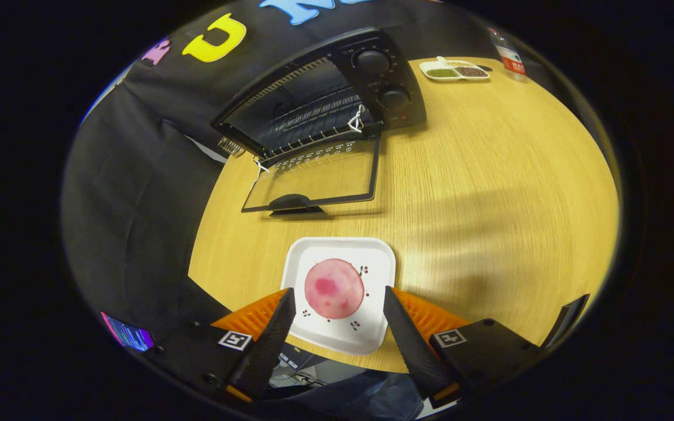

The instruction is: Open the toaster oven, put the food inside, and close the toaster oven door.

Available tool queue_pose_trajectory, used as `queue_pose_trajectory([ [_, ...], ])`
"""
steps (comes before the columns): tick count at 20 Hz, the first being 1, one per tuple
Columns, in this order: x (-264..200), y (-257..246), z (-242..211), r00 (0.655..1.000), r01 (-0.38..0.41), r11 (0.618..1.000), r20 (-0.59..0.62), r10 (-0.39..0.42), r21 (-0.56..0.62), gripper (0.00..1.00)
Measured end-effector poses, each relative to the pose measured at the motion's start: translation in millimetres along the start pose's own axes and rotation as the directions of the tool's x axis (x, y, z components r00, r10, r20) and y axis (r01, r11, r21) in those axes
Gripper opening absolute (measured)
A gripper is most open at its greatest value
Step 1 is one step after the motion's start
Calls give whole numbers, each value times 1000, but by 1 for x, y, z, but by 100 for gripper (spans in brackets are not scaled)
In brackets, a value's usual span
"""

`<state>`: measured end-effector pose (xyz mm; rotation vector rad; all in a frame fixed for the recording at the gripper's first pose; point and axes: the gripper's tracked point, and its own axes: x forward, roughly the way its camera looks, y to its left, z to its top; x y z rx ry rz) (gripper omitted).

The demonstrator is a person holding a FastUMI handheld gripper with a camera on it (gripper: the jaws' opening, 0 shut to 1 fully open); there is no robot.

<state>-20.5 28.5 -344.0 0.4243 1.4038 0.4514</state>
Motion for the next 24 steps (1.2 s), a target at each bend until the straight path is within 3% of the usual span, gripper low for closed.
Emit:
queue_pose_trajectory([
  [7,18,-21,-14,990,5,999,-144,0,34,95],
  [11,23,-18,-21,980,-15,999,-197,23,44,79],
  [13,26,-30,-22,978,29,999,-207,-20,38,77],
  [17,23,-37,-23,977,29,996,-214,-9,90,22],
  [18,27,-43,-25,977,41,994,-212,-19,100,22],
  [20,25,-40,-26,978,31,987,-209,2,157,3],
  [24,27,-35,-27,984,26,985,-178,5,171,2],
])
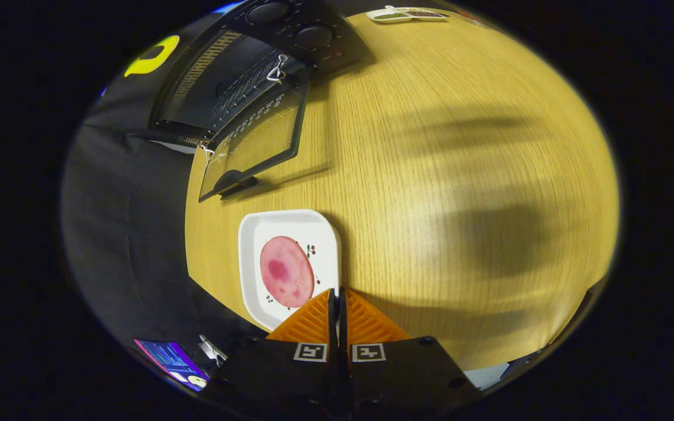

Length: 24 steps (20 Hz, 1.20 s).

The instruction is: Open the toaster oven, put the food inside, and close the toaster oven door.

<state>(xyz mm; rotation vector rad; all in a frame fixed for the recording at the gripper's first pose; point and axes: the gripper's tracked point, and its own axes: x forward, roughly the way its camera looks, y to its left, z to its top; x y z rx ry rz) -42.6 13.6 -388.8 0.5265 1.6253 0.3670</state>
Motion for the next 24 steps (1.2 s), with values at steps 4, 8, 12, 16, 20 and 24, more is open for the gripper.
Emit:
queue_pose_trajectory([
  [4,-9,20,-7,998,-48,999,35,47,25,2],
  [8,-15,42,-13,994,-79,995,77,75,56,2],
  [12,-17,68,-15,985,-89,990,156,72,105,2],
  [16,-19,95,-15,963,-97,982,266,51,164,2],
  [20,-22,122,-9,922,-146,954,386,35,261,2],
  [24,-22,142,1,874,-204,911,487,5,359,2],
])
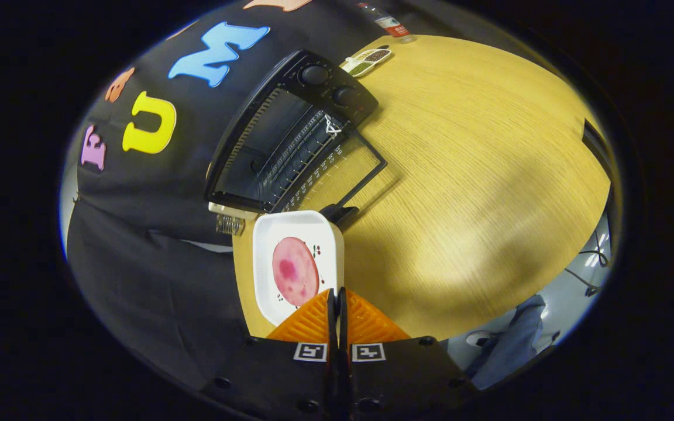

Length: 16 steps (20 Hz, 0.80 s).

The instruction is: Open the toaster oven, put the food inside, and close the toaster oven door.

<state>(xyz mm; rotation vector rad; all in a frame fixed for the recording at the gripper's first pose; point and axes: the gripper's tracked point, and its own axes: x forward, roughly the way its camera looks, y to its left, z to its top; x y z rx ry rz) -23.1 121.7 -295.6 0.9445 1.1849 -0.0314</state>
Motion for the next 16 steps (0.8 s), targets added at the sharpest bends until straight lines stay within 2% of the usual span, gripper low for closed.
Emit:
queue_pose_trajectory([
  [10,36,38,19,986,-20,975,167,-18,222,2],
  [16,67,59,44,976,-43,936,215,-35,348,2],
])
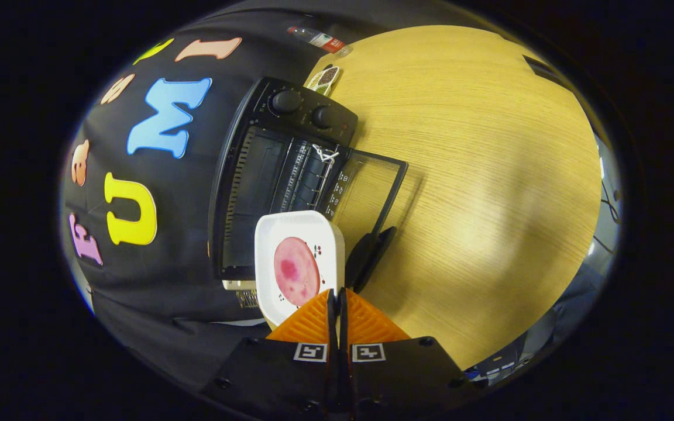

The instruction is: Open the toaster oven, put the food inside, and close the toaster oven door.

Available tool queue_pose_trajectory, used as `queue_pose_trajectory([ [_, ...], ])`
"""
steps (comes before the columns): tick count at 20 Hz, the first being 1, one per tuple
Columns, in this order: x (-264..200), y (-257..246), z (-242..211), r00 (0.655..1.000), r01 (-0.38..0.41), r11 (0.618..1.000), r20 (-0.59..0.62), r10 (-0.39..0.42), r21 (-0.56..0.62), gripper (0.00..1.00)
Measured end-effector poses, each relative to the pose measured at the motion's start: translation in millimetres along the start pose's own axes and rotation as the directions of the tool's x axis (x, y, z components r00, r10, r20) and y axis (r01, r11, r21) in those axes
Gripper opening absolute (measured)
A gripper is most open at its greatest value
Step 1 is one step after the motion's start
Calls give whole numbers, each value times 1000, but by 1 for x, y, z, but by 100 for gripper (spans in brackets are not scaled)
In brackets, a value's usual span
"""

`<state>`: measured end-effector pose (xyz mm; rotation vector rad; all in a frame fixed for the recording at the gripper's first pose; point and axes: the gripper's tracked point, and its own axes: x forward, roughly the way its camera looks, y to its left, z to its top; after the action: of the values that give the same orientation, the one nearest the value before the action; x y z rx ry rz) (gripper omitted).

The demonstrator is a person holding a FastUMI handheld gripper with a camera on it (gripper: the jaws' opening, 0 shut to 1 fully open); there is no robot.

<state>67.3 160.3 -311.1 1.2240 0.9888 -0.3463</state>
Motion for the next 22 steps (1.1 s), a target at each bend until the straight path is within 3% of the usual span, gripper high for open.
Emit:
queue_pose_trajectory([
  [12,81,49,37,991,-27,982,132,1,188,2],
  [22,126,70,60,977,-40,966,213,-15,255,2],
])
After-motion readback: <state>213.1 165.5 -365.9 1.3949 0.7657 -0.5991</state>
